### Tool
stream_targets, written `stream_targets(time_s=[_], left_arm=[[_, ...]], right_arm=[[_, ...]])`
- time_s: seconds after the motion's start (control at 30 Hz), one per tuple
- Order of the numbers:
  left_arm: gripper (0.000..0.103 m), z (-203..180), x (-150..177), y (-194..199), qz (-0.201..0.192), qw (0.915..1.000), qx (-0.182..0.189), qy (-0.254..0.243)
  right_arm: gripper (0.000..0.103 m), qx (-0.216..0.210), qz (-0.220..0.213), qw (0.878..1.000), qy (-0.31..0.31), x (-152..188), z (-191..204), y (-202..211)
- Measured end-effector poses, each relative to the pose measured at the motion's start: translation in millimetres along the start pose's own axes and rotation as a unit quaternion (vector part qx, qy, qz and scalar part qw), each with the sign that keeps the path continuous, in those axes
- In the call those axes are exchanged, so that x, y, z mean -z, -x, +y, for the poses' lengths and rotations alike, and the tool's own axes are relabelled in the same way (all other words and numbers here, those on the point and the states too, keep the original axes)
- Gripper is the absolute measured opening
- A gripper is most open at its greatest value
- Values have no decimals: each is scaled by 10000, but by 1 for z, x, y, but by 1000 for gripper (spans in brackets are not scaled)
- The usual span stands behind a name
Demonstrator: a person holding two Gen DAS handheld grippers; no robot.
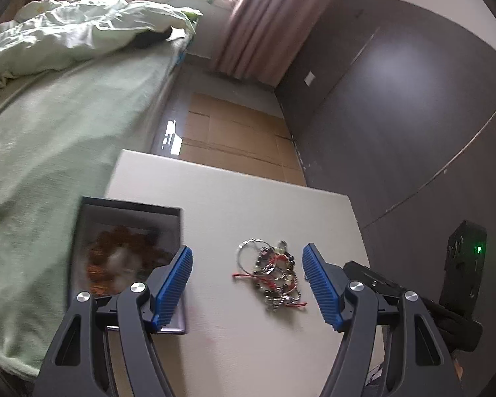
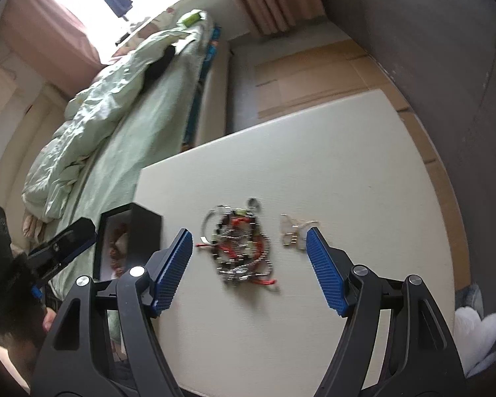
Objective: Organize jewelry
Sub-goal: 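Move both grippers back to the remaining jewelry on the table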
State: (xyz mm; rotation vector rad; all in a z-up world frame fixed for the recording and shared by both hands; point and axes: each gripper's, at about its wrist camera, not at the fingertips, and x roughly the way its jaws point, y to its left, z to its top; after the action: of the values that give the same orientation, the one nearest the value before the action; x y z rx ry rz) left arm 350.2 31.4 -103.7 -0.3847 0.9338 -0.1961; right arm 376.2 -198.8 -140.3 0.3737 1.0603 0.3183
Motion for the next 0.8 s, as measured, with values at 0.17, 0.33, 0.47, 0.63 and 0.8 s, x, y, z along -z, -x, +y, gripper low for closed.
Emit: stream_targets(time_s=[0.17, 0.33, 0.47, 0.63, 0.8], left_arm=[[67, -18, 4, -35, 388, 9989, 271, 15], [67, -25, 6, -67, 667, 9975, 200, 112], [67, -20, 7, -88, 882, 9957, 87, 261], [67, -20, 5, -108, 1028, 9944, -58, 253], [67, -24, 10, -123, 1092, 9936, -241, 145]], right_arm=[[59, 102, 30, 9997, -211, -5, -17, -6], [49, 90, 196, 9985, -498, -10, -35, -16], [49, 79, 295, 9972, -686, -14, -44, -23], [49, 112, 562, 9951, -805, -12, -46, -39], [49, 153, 636, 9939, -892, -13, -46, -47]])
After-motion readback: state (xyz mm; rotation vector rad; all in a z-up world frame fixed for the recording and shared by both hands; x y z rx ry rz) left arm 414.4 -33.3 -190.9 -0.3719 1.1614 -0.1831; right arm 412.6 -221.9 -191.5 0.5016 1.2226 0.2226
